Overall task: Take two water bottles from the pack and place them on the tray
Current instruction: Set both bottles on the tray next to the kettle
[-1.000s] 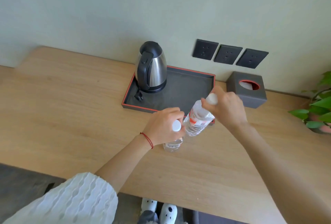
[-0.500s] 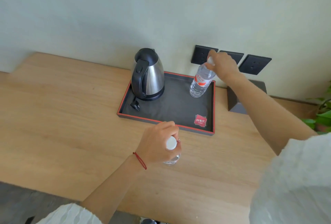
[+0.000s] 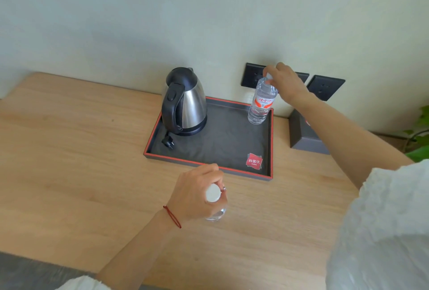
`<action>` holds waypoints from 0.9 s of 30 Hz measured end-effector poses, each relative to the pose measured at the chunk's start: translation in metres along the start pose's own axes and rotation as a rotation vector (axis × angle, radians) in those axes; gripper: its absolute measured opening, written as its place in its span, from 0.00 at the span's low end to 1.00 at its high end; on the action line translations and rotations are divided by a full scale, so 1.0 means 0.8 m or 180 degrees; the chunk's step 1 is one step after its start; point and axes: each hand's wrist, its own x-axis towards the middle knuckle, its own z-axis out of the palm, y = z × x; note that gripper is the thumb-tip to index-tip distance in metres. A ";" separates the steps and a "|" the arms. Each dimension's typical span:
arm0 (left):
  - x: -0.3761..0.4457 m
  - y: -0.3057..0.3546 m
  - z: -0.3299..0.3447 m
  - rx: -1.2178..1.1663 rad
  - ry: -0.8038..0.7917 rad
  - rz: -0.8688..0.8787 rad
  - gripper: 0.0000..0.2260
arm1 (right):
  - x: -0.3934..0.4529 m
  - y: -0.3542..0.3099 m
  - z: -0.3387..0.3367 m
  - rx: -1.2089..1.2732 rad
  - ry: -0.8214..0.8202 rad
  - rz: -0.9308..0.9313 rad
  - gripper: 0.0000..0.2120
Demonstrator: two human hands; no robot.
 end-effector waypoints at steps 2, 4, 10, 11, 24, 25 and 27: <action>-0.001 0.000 0.000 -0.0002 0.0002 -0.0003 0.06 | -0.001 -0.001 0.002 -0.0031 0.0020 -0.0009 0.14; -0.002 -0.001 0.001 -0.0008 -0.0005 0.0004 0.05 | 0.001 -0.002 0.003 0.0002 0.0038 0.0028 0.13; -0.005 -0.001 -0.009 -0.0368 -0.0370 -0.0300 0.10 | 0.008 -0.005 -0.007 0.0124 -0.0137 0.0200 0.13; -0.006 -0.002 -0.013 -0.0535 -0.0529 -0.0361 0.11 | 0.008 -0.005 -0.007 0.0127 -0.0138 0.0220 0.13; 0.044 -0.017 -0.048 -0.1322 -0.0653 -0.1096 0.16 | 0.011 -0.008 0.002 0.0232 -0.0088 0.0460 0.12; 0.060 -0.018 -0.050 -0.1234 -0.0477 -0.1114 0.15 | 0.011 -0.008 0.003 0.0249 -0.0089 0.0468 0.12; 0.100 -0.023 -0.053 -0.1047 -0.0132 -0.1163 0.13 | 0.011 -0.008 0.003 0.0273 -0.0081 0.0469 0.11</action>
